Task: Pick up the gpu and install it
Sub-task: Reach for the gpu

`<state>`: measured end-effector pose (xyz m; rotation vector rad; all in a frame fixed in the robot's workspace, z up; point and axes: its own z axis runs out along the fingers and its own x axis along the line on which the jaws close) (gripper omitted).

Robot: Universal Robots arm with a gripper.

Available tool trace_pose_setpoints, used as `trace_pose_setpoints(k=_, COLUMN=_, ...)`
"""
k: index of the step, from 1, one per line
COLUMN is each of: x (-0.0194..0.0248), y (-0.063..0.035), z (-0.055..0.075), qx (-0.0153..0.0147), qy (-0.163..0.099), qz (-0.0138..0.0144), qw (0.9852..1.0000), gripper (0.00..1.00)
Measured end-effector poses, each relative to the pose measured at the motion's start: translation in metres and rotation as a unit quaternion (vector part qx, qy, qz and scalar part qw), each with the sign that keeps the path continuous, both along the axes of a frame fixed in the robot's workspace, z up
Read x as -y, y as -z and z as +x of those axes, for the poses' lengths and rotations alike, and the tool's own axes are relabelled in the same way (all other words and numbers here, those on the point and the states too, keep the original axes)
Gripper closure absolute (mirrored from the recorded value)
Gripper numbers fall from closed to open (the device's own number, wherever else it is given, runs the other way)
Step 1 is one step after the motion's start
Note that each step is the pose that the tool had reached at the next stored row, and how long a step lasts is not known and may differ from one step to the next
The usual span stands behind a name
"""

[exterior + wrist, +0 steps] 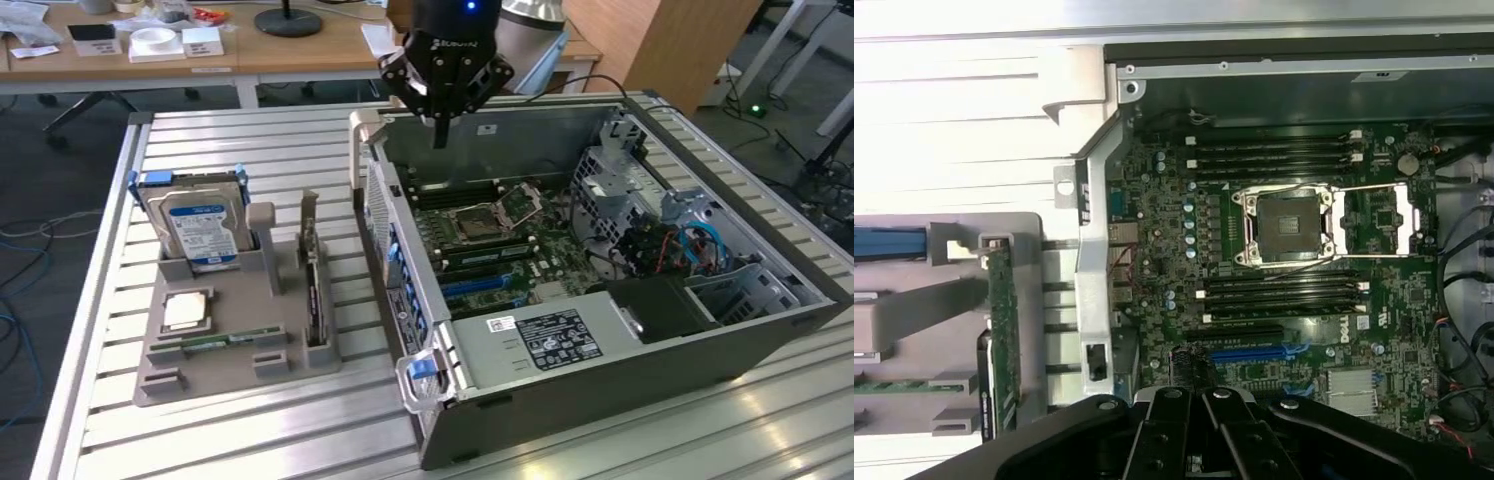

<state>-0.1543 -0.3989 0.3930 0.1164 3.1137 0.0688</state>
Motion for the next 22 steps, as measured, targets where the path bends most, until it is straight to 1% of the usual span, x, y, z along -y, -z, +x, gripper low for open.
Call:
trace_pose_setpoints(k=14, x=0.0, y=0.0003, z=-0.025, qx=0.0, qy=0.0, qz=0.0001, qw=1.0, gripper=0.89)
trace_pose_setpoints(k=22, x=0.0, y=0.0004, z=-0.036, qx=0.0, qy=0.0, qz=0.0001, qw=1.0, gripper=0.89)
